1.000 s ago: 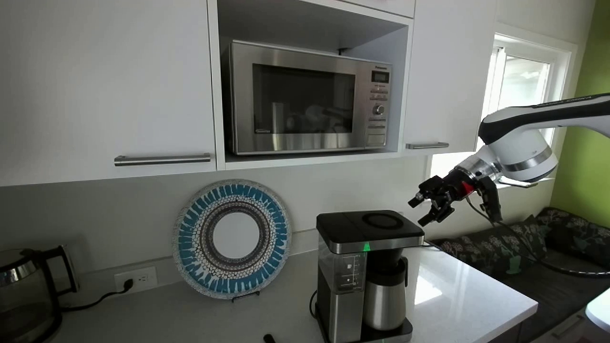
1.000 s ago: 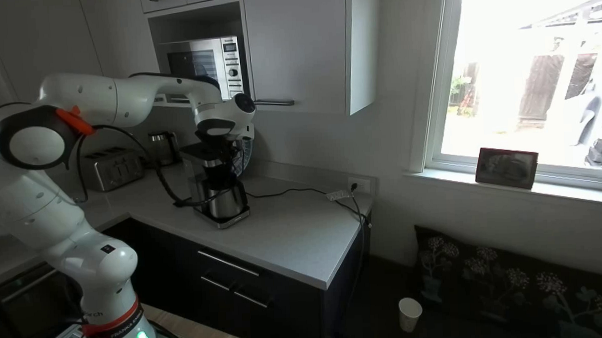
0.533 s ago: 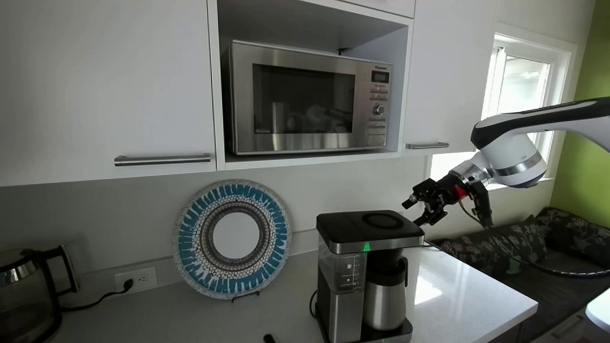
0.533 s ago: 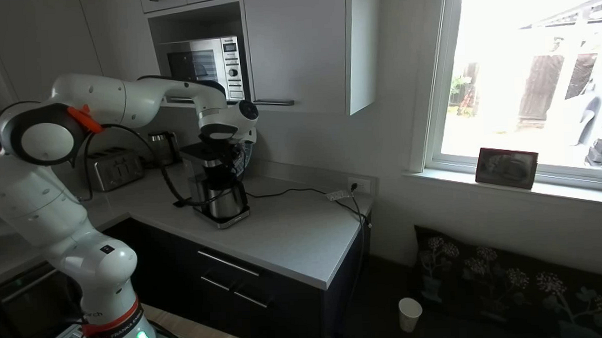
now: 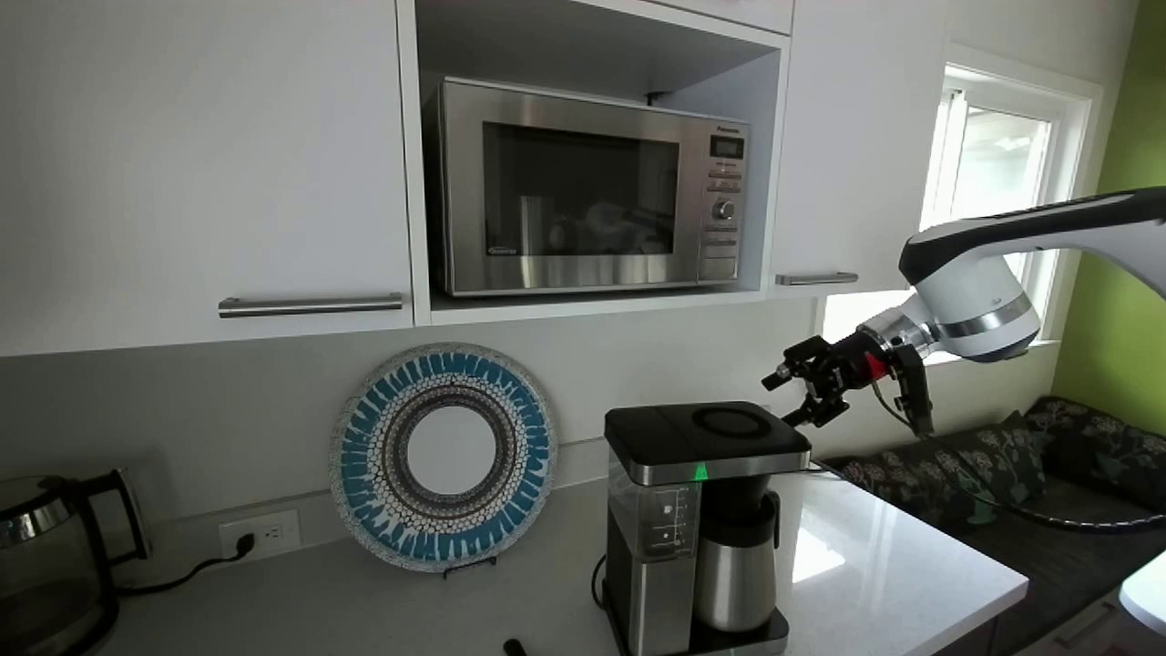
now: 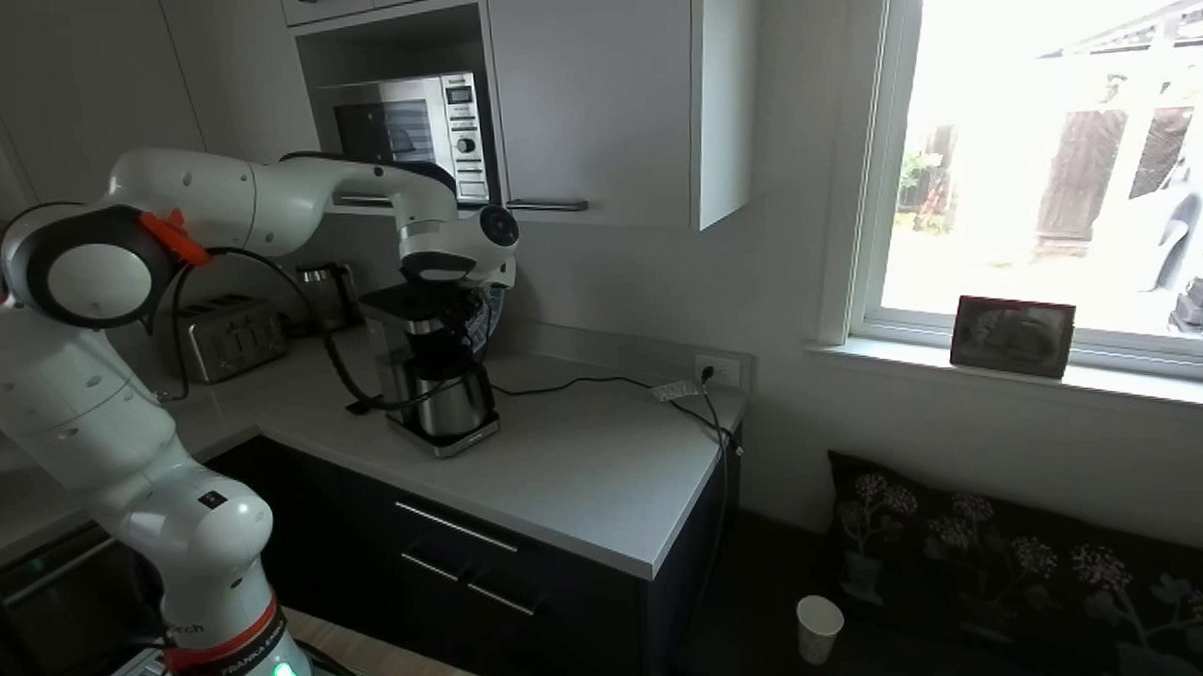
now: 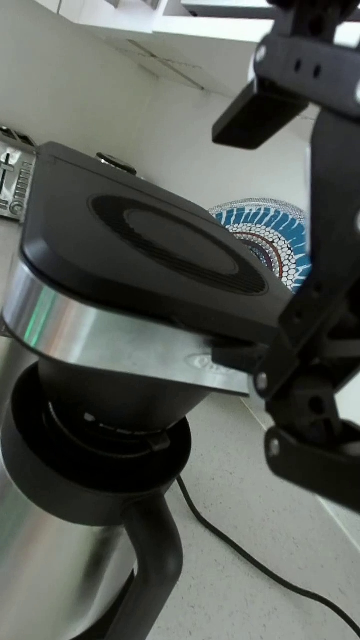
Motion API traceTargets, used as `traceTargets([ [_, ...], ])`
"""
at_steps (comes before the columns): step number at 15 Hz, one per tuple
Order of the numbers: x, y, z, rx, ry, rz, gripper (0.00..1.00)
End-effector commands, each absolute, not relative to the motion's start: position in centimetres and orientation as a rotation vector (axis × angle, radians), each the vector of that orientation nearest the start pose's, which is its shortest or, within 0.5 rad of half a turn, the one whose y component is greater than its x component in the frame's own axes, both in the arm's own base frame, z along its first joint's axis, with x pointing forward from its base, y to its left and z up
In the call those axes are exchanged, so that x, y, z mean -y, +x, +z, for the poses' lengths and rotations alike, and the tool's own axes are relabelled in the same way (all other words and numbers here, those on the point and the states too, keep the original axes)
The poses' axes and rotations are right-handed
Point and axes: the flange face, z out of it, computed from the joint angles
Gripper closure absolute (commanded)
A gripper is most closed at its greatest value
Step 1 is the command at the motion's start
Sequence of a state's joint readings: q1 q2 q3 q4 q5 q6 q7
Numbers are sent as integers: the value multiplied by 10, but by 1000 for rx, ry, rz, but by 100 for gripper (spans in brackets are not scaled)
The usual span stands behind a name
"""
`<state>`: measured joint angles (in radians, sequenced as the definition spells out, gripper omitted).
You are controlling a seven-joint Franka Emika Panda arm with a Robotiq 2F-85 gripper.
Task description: Lift the black lid at the top of the coffee machine
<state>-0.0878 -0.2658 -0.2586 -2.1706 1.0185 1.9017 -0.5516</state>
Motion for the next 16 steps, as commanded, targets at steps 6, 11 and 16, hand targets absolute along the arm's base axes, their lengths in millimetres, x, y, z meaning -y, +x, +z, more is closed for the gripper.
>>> traceTargets([
  [6, 110, 480, 553, -213, -2121, -497, 0],
  [11, 88, 484, 581, -232, -2119, -496, 0],
  [16, 54, 488, 617, -189, -2170, -522, 0],
])
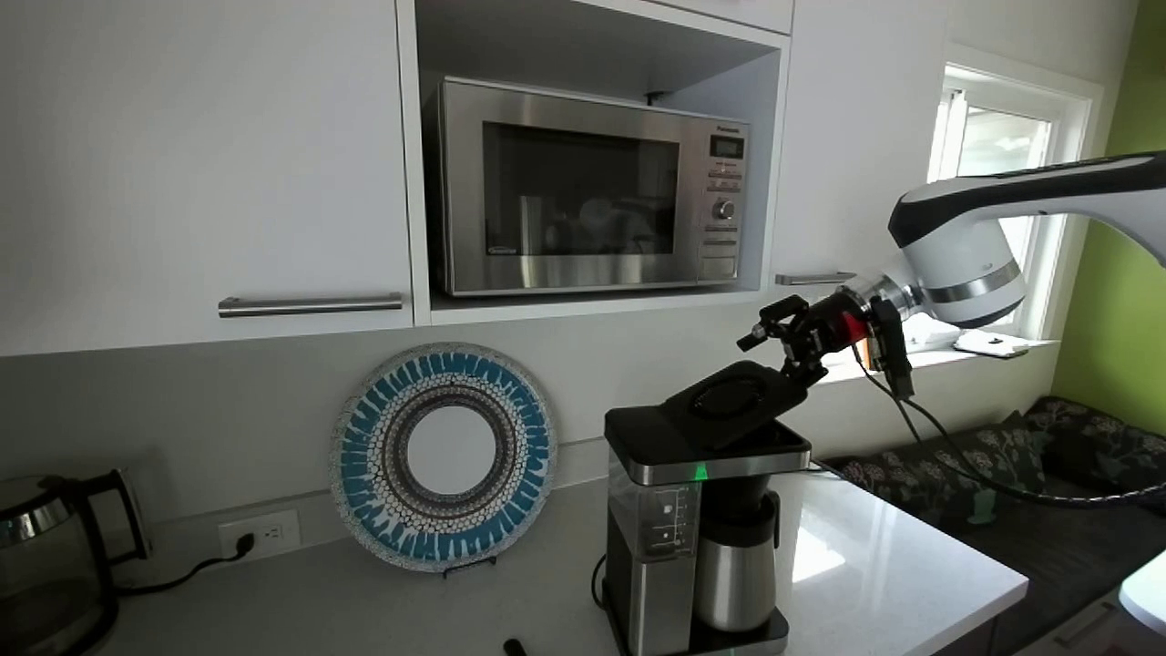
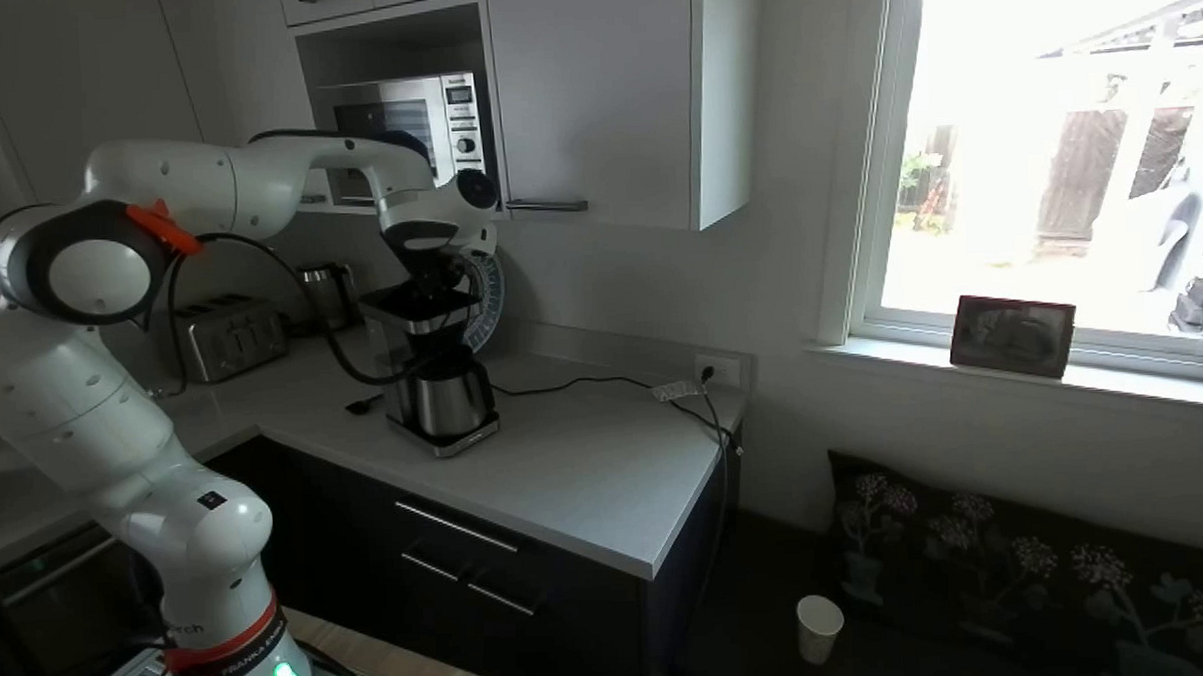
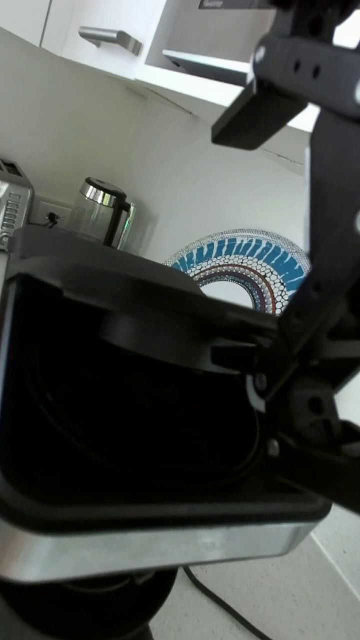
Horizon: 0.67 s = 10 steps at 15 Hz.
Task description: Lift the black lid at the top of the coffee machine
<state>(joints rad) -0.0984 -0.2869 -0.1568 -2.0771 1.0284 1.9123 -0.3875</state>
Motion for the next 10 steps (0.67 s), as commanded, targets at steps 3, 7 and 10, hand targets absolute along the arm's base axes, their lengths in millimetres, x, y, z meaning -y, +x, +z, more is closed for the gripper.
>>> traceTargets([
  [3, 34, 489, 641, -98, -2243, -573, 0],
  [7, 7, 494, 668, 42, -2322, -637, 0],
  [10, -15, 501, 681, 119, -2353, -670, 0],
])
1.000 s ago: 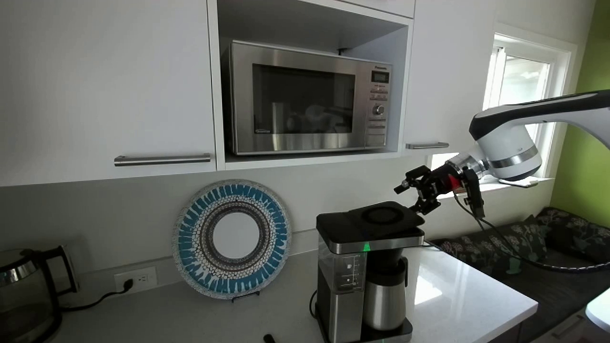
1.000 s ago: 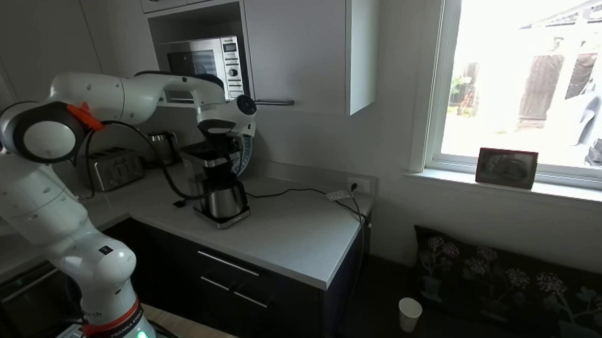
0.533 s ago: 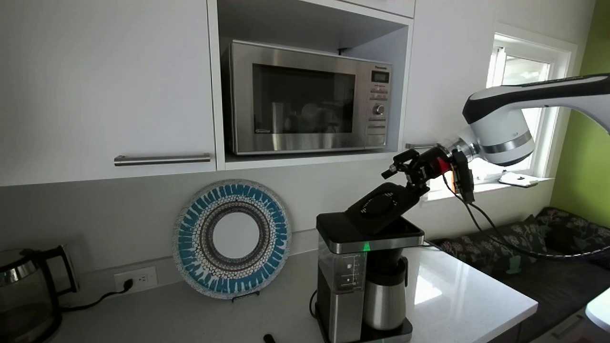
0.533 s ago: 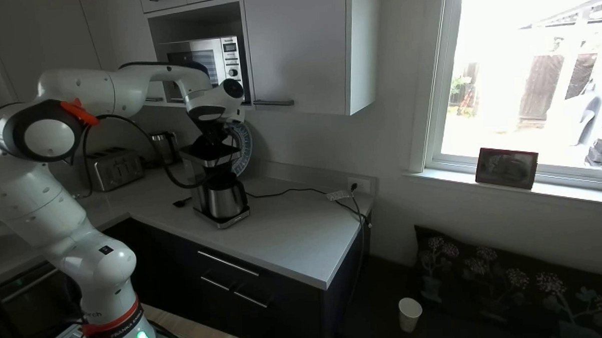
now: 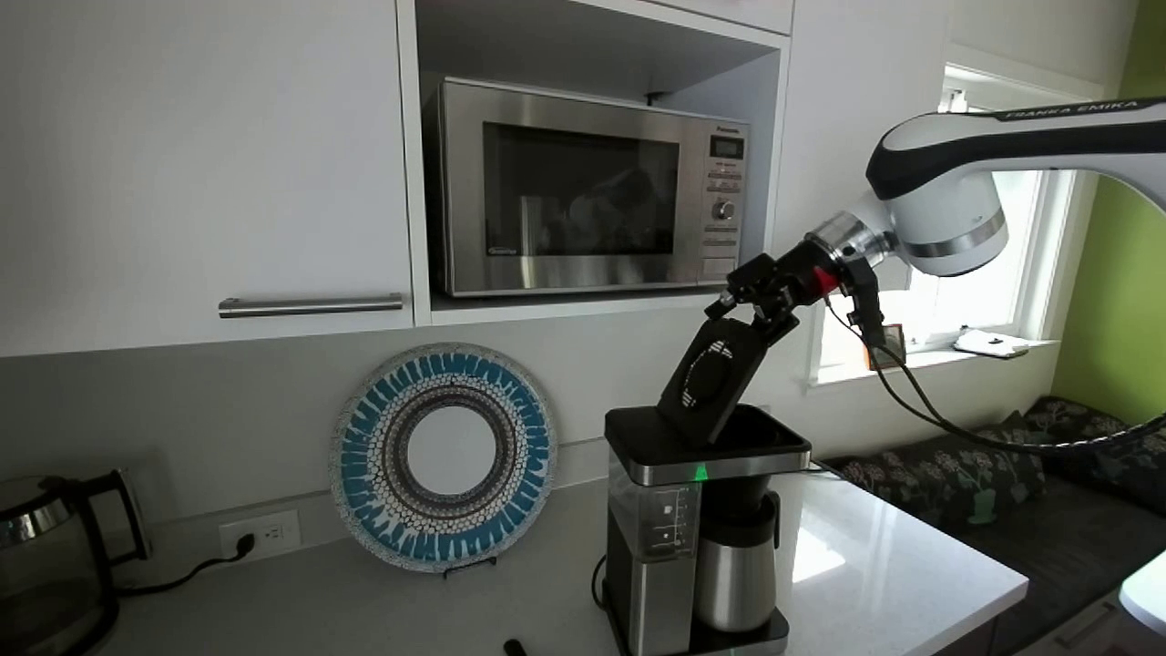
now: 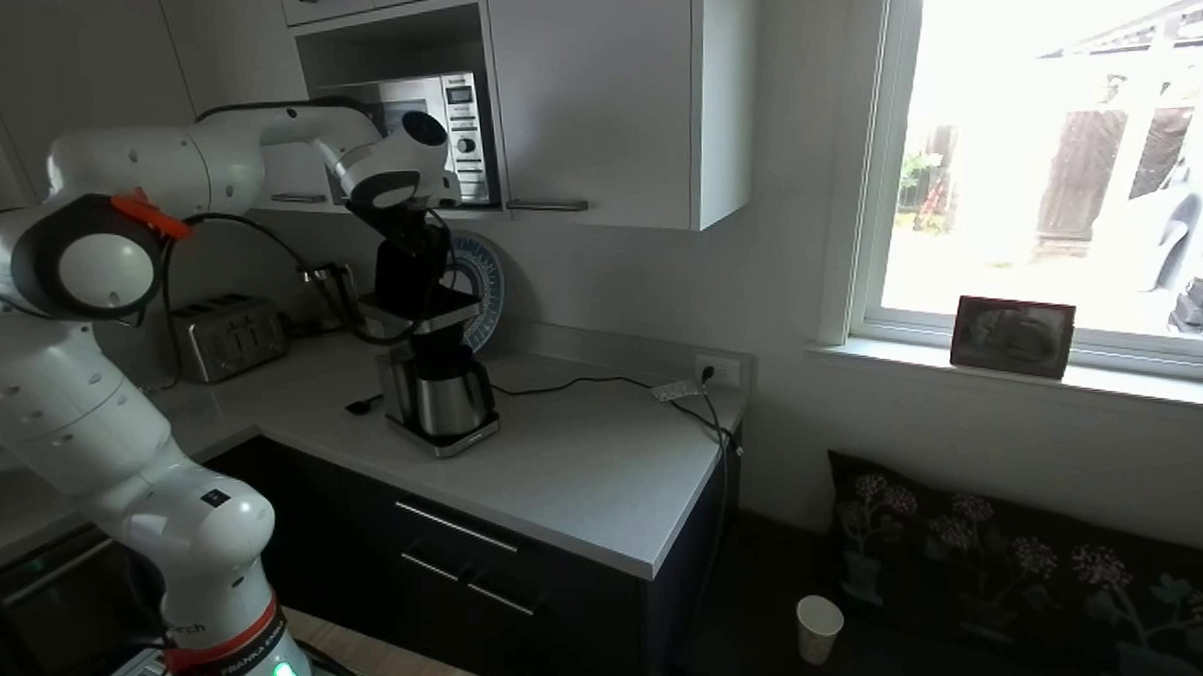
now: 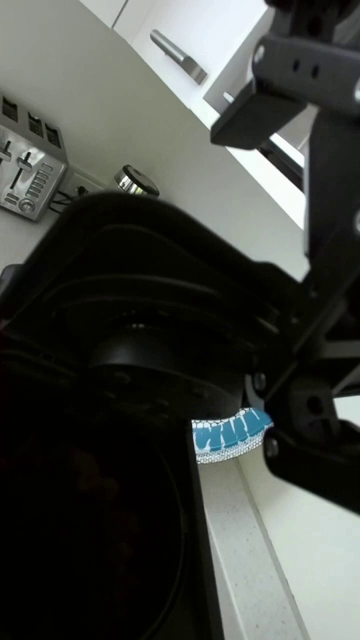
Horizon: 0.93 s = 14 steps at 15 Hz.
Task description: Lift the black lid at the top of the coffee machine
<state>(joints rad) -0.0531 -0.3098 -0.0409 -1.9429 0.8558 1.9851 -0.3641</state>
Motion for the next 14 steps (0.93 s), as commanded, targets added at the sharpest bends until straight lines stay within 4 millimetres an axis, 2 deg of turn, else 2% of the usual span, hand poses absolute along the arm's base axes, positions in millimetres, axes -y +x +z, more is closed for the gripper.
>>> traceTargets([
  [1, -21, 503, 684, 139, -2362, -685, 0],
  [4, -35, 508, 694, 162, -2375, -745, 0],
  [10, -49, 515, 706, 198, -2357, -846, 0],
  [14, -58, 518, 704, 188, -2345, -841, 0],
])
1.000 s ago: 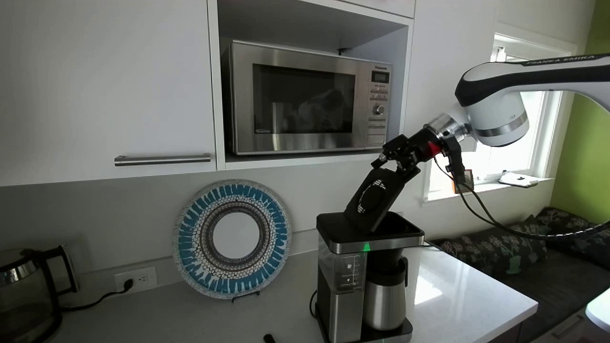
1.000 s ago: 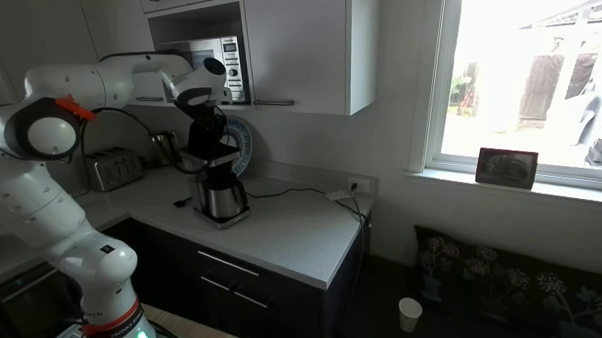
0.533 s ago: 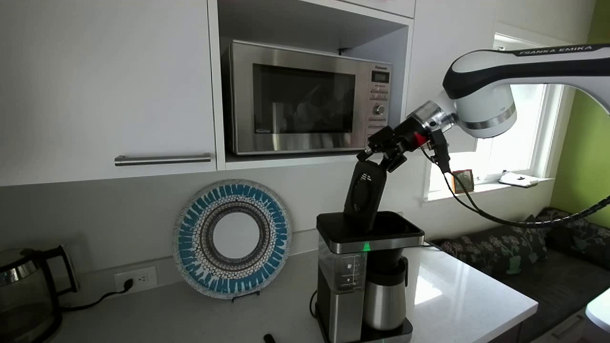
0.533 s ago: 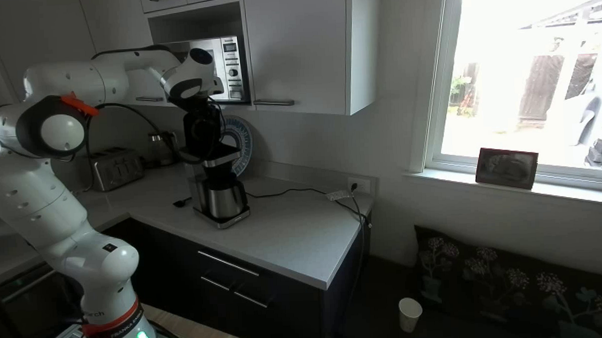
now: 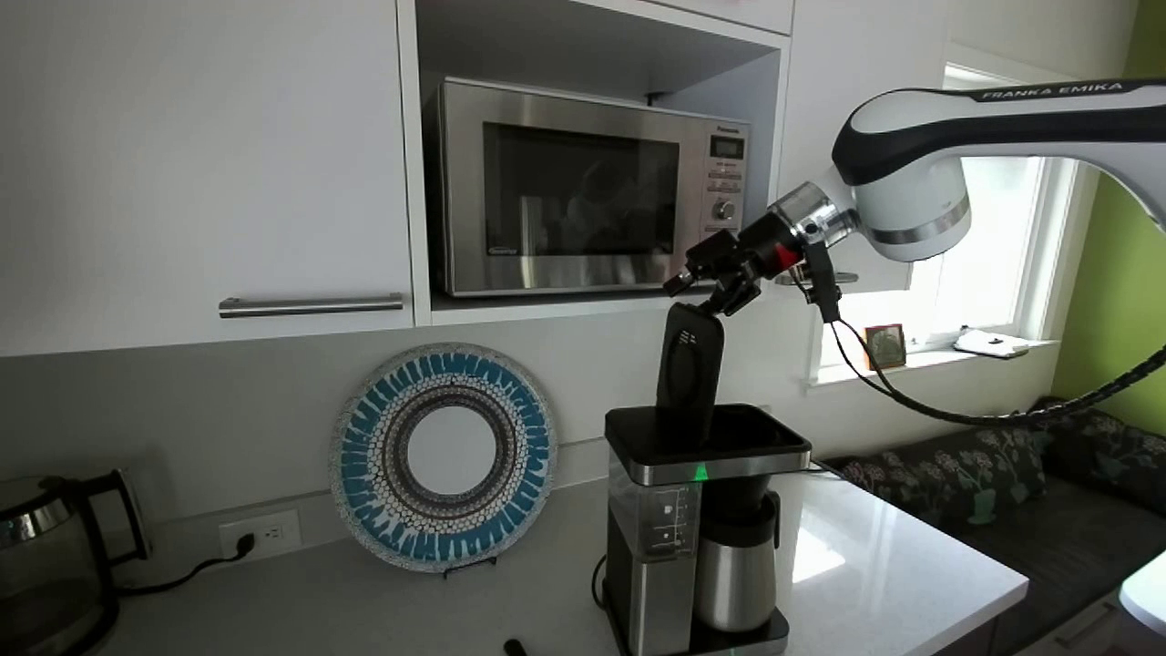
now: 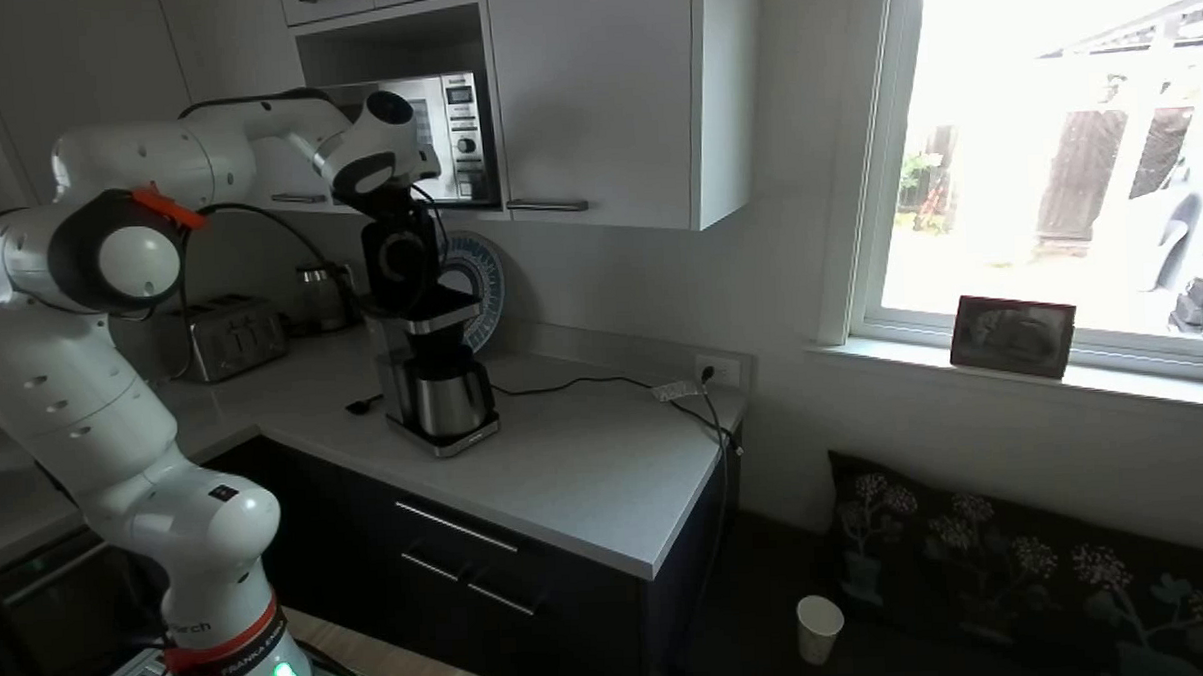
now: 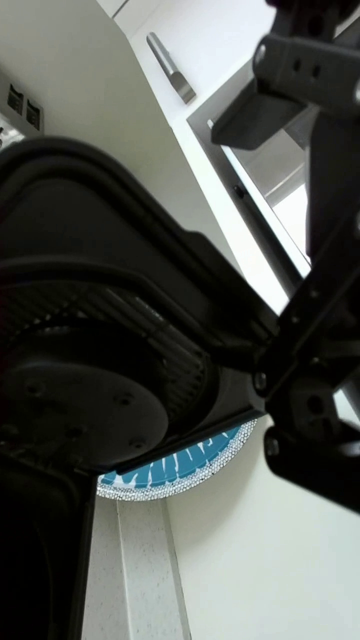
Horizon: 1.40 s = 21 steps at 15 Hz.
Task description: Lift the black lid at the top of the coffee machine
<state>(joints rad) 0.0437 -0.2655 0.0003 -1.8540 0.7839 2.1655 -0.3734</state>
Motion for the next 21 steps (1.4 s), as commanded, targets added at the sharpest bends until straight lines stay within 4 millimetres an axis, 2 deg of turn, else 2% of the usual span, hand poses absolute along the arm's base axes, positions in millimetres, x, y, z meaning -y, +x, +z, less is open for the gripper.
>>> traceTargets([
  [1, -60, 520, 701, 183, -2346, -824, 0],
  [8, -77, 525, 693, 213, -2298, -789, 0],
  [11, -74, 522, 699, 207, -2326, -799, 0],
  [16, -59, 511, 716, 228, -2379, -837, 0],
  [21, -25, 486, 742, 203, -2558, -894, 0],
])
